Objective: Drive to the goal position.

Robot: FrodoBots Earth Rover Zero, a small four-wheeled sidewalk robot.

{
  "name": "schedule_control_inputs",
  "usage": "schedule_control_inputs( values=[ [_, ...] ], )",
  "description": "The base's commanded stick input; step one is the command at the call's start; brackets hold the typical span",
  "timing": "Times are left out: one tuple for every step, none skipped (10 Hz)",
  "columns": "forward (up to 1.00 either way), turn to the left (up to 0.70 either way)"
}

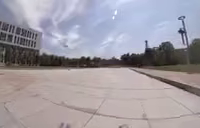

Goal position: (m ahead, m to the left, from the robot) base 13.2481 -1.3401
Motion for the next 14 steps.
schedule_control_inputs(
  values=[
    [0.7, 0.0],
    [0.7, 0.0],
    [0.7, 0.0],
    [0.7, 0.0],
    [0.7, 0.0],
    [0.7, 0.0],
    [0.7, 0.0],
    [0.7, 0.0],
    [0.7, 0.0],
    [0.7, 0.0],
    [0.7, 0.0],
    [0.7, 0.0],
    [0.7, 0.0],
    [0.7, 0.0]
  ],
)
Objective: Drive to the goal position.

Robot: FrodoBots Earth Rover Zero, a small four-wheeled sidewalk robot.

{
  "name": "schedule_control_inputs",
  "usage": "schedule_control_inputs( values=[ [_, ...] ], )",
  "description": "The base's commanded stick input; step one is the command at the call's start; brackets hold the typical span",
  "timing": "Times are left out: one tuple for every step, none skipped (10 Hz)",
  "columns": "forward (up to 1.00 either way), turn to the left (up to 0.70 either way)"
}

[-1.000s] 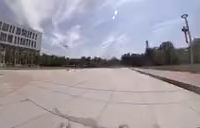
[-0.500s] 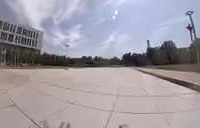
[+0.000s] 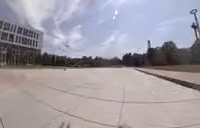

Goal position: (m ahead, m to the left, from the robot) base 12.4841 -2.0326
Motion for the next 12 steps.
schedule_control_inputs(
  values=[
    [0.7, 0.0],
    [0.7, 0.0],
    [0.7, 0.0],
    [0.7, 0.0],
    [0.7, 0.0],
    [0.7, 0.0],
    [0.7, 0.0],
    [0.7, 0.0],
    [0.7, 0.0],
    [0.7, 0.0],
    [0.7, 0.0],
    [0.7, 0.0]
  ],
)
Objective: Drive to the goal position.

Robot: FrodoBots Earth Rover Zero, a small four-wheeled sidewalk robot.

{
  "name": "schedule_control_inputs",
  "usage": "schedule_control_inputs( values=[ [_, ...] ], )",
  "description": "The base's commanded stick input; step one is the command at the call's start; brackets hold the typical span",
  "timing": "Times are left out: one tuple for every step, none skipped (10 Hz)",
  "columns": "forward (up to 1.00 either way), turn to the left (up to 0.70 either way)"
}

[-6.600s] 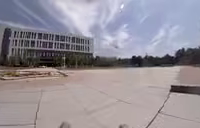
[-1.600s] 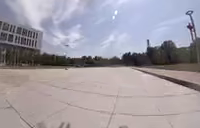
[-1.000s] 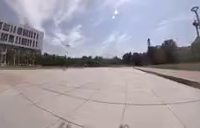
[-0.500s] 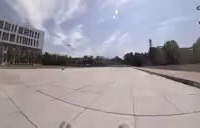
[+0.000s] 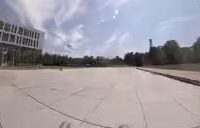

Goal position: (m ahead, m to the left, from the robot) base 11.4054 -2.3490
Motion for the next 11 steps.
schedule_control_inputs(
  values=[
    [0.7, 0.0],
    [0.7, 0.0],
    [0.7, 0.0],
    [0.7, 0.0],
    [0.7, 0.0],
    [0.7, 0.0],
    [0.7, 0.0],
    [0.7, 0.0],
    [0.7, 0.0],
    [0.7, 0.0],
    [0.7, 0.0]
  ],
)
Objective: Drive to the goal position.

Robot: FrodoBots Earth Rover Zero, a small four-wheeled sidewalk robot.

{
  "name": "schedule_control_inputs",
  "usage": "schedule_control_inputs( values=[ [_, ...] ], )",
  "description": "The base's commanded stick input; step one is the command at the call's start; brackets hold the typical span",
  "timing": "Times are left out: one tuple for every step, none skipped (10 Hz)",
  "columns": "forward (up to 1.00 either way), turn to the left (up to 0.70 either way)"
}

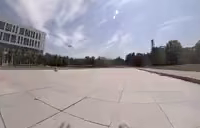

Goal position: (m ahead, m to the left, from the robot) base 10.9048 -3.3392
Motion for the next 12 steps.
schedule_control_inputs(
  values=[
    [0.7, 0.0],
    [0.7, 0.0],
    [0.7, 0.0],
    [0.7, 0.0],
    [0.7, 0.0],
    [0.7, 0.0],
    [0.7, 0.0],
    [0.7, 0.0],
    [0.7, 0.0],
    [0.7, 0.0],
    [0.7, 0.0],
    [0.7, 0.0]
  ],
)
